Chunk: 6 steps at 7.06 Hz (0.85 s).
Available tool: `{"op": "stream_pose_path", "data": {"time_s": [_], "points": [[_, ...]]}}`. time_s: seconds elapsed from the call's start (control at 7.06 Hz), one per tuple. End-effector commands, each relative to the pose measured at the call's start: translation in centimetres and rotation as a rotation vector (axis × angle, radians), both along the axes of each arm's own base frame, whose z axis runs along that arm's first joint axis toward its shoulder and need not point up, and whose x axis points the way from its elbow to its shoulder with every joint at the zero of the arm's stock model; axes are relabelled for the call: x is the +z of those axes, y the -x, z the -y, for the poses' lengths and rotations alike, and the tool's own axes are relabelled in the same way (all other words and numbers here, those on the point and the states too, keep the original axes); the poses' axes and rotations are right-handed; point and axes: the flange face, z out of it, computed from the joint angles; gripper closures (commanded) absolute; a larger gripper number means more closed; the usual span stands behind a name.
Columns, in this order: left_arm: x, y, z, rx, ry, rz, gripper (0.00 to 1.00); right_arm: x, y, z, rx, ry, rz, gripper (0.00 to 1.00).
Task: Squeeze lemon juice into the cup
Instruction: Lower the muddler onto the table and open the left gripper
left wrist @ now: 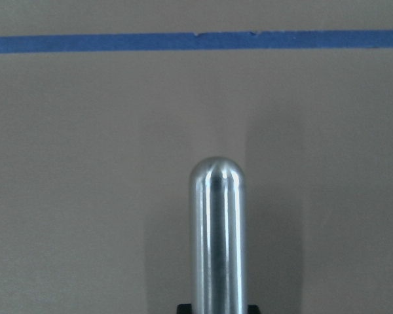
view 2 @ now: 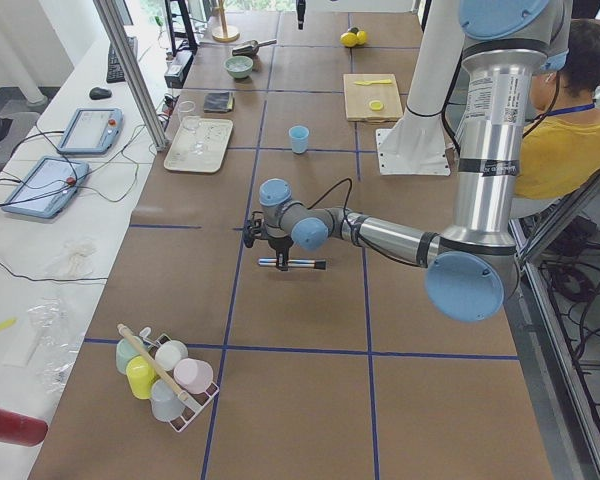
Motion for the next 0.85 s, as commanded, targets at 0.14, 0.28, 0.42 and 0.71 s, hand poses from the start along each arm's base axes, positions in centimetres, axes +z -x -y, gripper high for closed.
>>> {"op": "stream_pose_path", "data": {"time_s": [0.14,0.28,0.42,0.71], "points": [[0.46,-0.53,-0.20,0.011,0.007,0.005,1.00,-0.03,-0.03,-0.10,0.001,0.001,0.001,0.00],[0.22,-0.53,-0.21,0.009,0.005,0.003,1.00,-0.02,-0.02,-0.11,0.000,0.003,0.001,0.00],[0.29,-0.57,-0.16,0.009,0.006,0.004,1.00,-0.11,-0.02,-0.12,-0.001,-0.001,0.002,0.00],[0.14,-0.99,-0.43,0.020,0.003,0.002,1.00,-0.09,-0.02,-0.12,0.000,0.001,0.002,0.00]]}}
